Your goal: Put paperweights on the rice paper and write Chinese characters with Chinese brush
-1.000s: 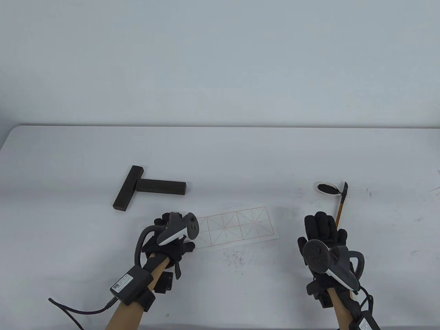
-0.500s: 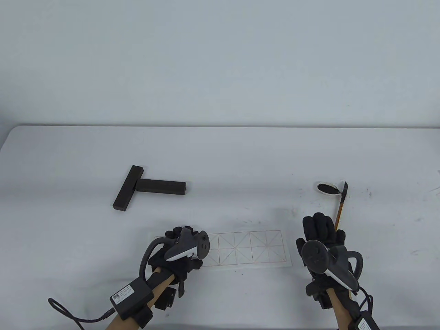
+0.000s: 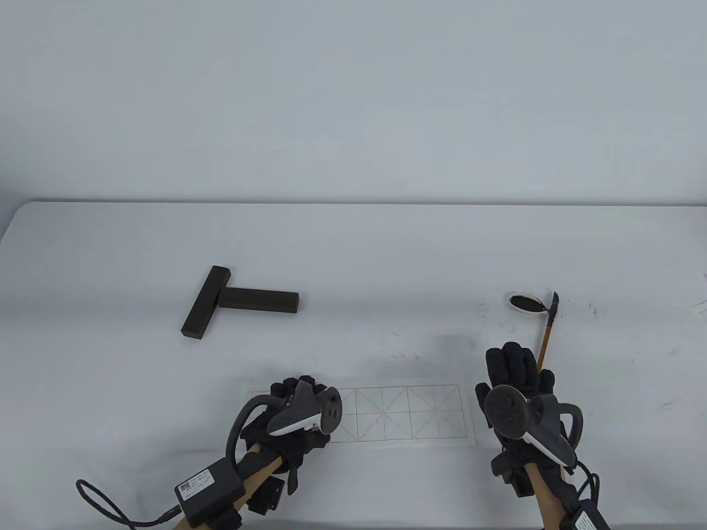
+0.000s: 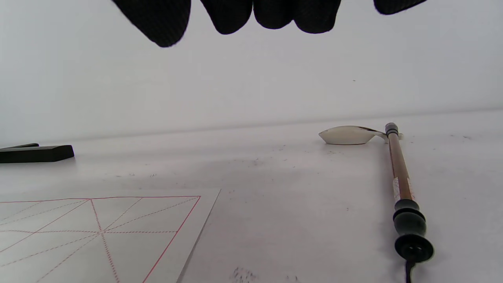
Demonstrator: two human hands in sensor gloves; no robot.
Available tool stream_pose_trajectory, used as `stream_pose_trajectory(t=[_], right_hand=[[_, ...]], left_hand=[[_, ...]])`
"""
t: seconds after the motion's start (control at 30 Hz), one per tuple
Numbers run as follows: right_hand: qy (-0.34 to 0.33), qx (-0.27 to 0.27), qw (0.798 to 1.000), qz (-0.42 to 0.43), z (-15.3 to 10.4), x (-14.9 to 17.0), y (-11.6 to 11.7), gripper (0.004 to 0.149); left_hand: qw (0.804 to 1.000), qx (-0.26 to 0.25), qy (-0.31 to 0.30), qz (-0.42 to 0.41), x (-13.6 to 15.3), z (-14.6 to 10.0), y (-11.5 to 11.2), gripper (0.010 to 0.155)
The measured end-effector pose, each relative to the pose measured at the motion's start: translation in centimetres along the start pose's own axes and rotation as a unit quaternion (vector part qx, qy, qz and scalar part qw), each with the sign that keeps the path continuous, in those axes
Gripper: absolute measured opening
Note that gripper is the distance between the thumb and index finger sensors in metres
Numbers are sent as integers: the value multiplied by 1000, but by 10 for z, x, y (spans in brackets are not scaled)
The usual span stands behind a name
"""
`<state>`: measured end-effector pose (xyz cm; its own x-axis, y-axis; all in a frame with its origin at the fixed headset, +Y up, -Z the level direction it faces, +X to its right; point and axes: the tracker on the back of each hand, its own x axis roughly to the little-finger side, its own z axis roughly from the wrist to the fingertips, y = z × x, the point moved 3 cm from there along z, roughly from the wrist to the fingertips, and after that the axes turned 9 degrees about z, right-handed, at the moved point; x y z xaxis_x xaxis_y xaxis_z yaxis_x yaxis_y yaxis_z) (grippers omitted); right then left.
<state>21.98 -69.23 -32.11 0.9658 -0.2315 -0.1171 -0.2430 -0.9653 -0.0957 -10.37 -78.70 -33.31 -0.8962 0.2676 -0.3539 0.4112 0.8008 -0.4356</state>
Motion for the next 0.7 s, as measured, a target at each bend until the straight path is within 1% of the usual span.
stream_pose_trajectory(t=[0.47,0.6,0.7], right_hand=[[0,-4,1000,3,0,0,0,64],[1,-5,1000,4,0,1,0,64],[3,-4,1000,7,0,2,-1,64]], left_hand=[[1000,3,-9,-11,-1,-3,-1,87],[999,8,-16,-29,2,-3,1,87],[998,7,-21,-58,9,-5,6,86]])
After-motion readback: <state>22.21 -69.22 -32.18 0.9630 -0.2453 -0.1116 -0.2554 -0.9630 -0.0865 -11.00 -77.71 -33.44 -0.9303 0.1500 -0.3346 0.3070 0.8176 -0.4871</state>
